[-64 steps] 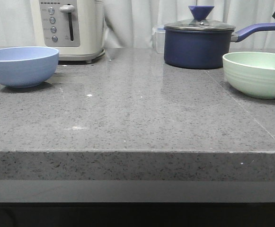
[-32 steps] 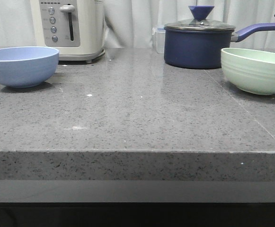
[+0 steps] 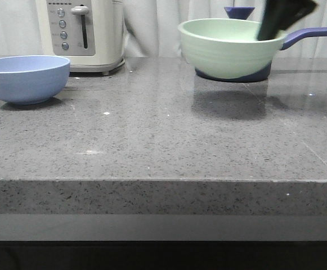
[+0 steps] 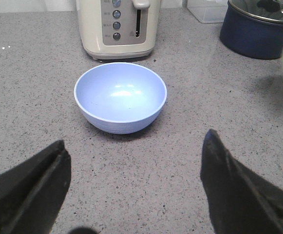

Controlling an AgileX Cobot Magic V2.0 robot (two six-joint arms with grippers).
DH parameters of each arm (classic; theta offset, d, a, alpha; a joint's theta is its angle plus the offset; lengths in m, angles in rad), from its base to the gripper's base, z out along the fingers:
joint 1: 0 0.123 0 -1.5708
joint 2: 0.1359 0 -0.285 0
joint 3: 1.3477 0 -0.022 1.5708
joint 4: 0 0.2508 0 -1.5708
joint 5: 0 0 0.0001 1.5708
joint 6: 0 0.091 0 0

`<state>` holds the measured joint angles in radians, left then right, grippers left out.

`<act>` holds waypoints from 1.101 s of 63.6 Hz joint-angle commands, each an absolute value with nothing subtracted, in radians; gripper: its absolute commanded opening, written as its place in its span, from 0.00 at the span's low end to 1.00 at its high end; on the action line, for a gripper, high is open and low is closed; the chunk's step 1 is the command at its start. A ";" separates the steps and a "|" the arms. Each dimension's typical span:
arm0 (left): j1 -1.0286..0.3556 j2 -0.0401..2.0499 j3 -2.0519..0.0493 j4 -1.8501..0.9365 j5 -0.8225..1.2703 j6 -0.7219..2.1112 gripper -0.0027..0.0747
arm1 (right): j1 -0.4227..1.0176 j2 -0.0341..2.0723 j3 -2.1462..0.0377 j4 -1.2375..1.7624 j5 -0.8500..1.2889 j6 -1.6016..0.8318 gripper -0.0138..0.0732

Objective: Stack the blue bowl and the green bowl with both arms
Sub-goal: 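Lift the green bowl with the right gripper and set it mid-table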

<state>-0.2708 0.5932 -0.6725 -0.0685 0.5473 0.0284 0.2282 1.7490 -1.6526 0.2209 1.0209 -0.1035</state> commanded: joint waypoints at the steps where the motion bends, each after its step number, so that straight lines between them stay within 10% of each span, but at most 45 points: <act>1: -0.279 0.600 -0.710 -0.081 0.475 0.031 0.74 | 0.296 1.755 -1.734 0.162 0.998 -0.046 0.10; 51: -0.279 0.600 -0.710 -0.081 0.475 0.031 0.74 | 0.386 1.914 -1.861 0.199 1.054 -0.040 0.11; 70: -0.279 0.600 -0.710 -0.081 0.475 0.031 0.74 | 0.386 1.912 -1.861 0.199 1.057 -0.040 0.48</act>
<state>-0.2708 0.5932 -0.6725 -0.0685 0.5473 0.0284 0.3872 1.9700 -1.8250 0.1868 1.0812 -0.0397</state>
